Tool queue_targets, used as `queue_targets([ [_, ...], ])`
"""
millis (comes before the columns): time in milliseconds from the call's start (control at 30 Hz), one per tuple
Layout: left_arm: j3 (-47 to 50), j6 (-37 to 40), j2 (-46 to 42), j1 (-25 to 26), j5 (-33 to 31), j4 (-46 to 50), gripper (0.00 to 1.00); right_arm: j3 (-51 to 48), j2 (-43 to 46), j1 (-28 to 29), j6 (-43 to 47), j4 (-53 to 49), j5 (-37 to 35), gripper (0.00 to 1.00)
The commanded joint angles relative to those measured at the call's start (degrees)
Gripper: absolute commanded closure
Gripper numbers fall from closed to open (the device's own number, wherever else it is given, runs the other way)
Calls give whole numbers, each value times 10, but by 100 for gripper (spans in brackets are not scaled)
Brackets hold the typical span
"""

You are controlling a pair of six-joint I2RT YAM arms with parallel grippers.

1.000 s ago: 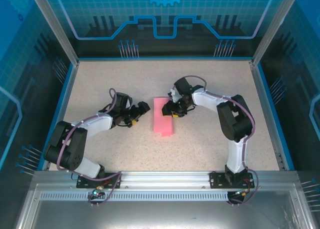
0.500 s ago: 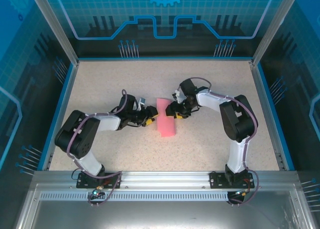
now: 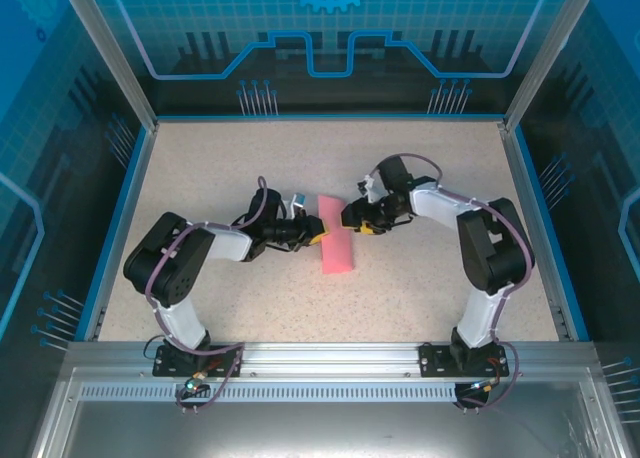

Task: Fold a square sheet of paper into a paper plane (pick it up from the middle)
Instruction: Fold the square sheet of paper in half at the center of the table.

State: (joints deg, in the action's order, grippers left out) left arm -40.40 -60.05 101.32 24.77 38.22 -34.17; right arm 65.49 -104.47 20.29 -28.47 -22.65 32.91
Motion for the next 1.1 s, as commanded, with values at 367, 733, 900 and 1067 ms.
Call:
queue_targets([
  [367,-60,45,21,38,-72,102,95,-63,29,-47,-38,77,34,41],
  [733,-71,96,13,38,-130,222,95,8,-40,28,21,-25,-45,40],
  [900,-80,99,15,38,-134,230,93,28,-63,41,31,-50,-70,40],
  [1067,-82,105,14,38,-148,244,93,47,-86,52,38,-68,-81,45],
])
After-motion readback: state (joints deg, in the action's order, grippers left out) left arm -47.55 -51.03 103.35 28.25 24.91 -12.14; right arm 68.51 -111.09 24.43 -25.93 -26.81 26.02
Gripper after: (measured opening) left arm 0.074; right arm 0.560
